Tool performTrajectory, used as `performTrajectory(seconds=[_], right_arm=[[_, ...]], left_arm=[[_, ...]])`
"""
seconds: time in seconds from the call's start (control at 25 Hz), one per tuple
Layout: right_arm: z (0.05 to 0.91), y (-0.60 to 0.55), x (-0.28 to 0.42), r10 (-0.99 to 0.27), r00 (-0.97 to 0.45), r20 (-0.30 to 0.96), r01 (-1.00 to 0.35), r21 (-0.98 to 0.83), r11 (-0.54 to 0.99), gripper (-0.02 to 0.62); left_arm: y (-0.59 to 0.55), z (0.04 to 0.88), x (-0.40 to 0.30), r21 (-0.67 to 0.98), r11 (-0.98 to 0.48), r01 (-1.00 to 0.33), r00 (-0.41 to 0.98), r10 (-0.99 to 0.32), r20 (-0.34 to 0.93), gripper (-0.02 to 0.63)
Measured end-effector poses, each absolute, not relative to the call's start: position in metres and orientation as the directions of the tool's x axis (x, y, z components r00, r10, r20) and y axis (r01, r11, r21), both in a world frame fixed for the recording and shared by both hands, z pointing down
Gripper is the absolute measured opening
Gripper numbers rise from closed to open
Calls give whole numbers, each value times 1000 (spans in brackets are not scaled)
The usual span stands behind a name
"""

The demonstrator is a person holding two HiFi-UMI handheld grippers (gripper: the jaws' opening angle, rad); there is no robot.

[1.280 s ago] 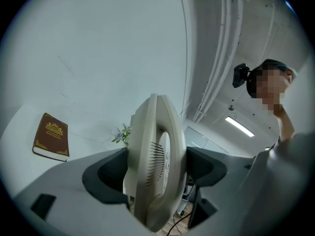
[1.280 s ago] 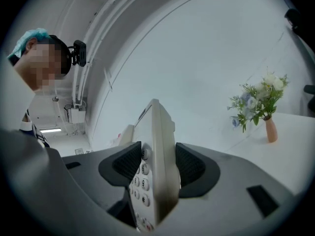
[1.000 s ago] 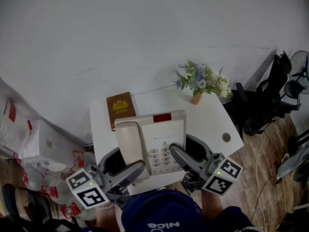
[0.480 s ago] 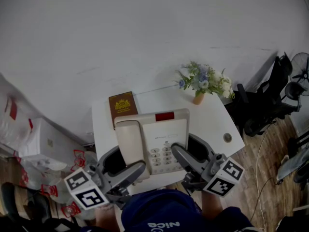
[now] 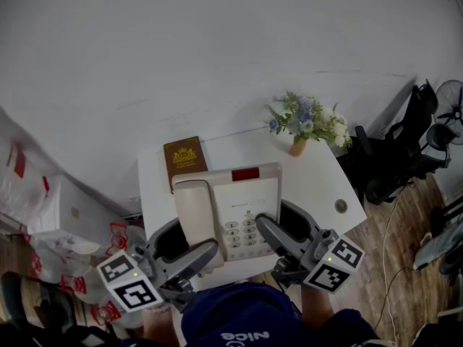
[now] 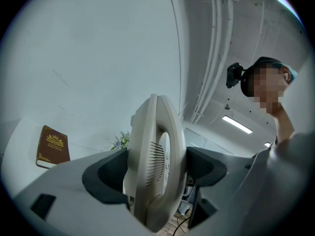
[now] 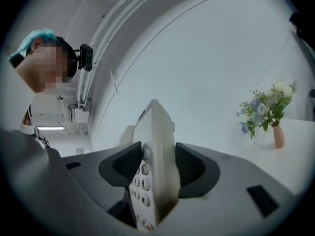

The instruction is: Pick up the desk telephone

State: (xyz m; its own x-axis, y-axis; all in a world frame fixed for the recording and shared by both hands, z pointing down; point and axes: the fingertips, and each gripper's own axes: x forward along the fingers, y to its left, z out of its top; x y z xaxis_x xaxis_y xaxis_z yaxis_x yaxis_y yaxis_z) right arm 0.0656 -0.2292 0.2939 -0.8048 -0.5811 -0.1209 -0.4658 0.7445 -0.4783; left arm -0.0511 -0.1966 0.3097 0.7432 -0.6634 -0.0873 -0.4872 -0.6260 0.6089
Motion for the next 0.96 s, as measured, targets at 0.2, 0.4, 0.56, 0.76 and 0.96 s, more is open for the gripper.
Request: performTrajectory(seconds=[0.2, 0.4, 0.56, 0.76, 0.96], right_arm=[[293, -228, 63, -580, -805, -124, -466, -473, 748, 235], [294, -228, 63, -582, -804, -120, -470, -471, 747, 235], [293, -228, 63, -577, -808, -120, -469, -462, 753, 235], [296, -229, 63, -576, -809, -118, -468, -464, 752, 235], [295, -229, 66, -577, -808, -120, -470, -461, 753, 235]], left_arm=[[-195, 310, -53, 607, -628, -486, 744, -662, -89, 377], [-195, 311, -53, 611, -626, -486, 744, -662, -87, 377], [-195, 312, -52, 609, -624, -489, 744, -663, -81, 377], [-195, 314, -52, 614, -618, -491, 743, -665, -75, 377], [-196, 314, -49, 613, -619, -491, 744, -664, -75, 377]])
